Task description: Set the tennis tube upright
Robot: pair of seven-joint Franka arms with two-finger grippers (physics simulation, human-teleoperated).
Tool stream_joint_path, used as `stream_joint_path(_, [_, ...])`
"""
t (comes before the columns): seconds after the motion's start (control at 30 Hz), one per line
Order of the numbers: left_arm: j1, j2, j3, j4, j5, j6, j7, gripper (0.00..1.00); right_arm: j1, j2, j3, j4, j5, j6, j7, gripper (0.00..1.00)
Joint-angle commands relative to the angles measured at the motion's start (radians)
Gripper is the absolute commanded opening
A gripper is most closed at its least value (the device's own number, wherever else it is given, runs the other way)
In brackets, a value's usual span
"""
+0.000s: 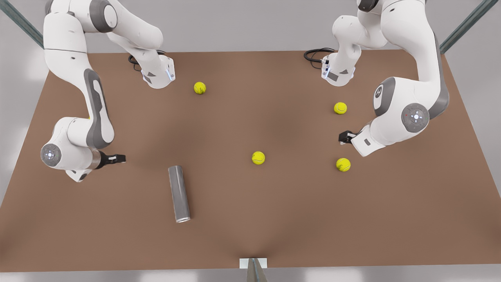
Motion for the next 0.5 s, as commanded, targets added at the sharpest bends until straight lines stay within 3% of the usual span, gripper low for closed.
stream_joint_path(0.0, [0.0,-0.002,-0.001,0.001,0.0,-0.012,-0.003,1.0,0.0,-0.004,0.003,-0.005,0.036,0.041,0.082,1.0])
stream_joint_path(0.23, [0.0,-0.013,0.002,0.013,0.0,-0.047,-0.021,1.0,0.115,0.157,0.003,0.25,-0.056,0.044,0.188,1.0])
stream_joint_path(0.3, [0.0,-0.01,0.004,0.014,-0.005,-0.04,-0.021,1.0,0.177,0.176,0.005,0.271,-0.188,0.054,0.361,1.0])
stream_joint_path(0.47, [0.0,0.001,-0.002,0.004,-0.01,-0.049,-0.027,1.0,0.23,0.343,0.011,0.437,-0.188,0.13,0.387,1.0])
